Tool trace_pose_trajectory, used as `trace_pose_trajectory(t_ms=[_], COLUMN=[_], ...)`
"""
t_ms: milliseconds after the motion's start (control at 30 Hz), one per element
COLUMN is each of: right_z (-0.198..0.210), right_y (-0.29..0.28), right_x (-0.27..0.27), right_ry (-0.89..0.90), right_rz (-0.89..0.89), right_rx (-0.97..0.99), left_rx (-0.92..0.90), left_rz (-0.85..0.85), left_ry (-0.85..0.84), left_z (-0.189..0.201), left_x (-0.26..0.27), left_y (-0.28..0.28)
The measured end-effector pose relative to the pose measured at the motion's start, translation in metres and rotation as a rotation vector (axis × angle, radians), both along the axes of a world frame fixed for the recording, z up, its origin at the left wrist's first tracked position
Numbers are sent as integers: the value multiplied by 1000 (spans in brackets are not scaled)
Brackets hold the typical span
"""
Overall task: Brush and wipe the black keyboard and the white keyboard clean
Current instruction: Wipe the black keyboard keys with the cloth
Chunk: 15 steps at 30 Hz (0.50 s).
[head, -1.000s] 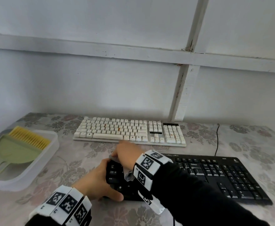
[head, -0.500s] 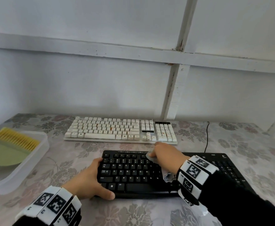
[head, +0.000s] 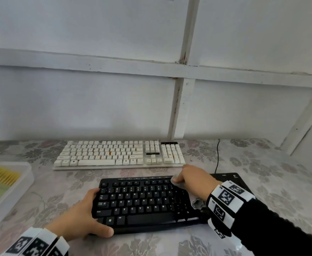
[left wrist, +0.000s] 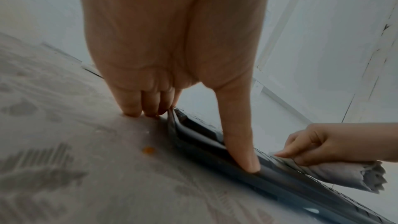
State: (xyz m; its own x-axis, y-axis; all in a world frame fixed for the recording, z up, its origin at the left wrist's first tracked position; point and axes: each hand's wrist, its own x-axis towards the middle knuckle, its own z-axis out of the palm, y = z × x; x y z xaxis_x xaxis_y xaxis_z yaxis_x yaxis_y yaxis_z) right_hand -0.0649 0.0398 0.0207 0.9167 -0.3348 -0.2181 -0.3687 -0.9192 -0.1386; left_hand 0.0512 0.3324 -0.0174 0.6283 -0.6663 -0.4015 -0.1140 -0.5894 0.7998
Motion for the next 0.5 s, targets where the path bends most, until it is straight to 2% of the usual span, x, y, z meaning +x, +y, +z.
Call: trace_pose_trajectory(t_ms=[167,300,500], right_z=[-4,-4,6], right_y=[-21,-39,-47], right_x=[-24,-31,-50], right_ry=[-31,-80,-84], right_rz=[-40,-198,-136], right_rx=[1,59,-8], left_rx=[26,39,28], left_rz=[-33,-25,-17], left_ry=[-19,-29,-19], left_z=[-1,-2,-2], left_x=[0,-2,-1], left_y=[-2,-4,-3])
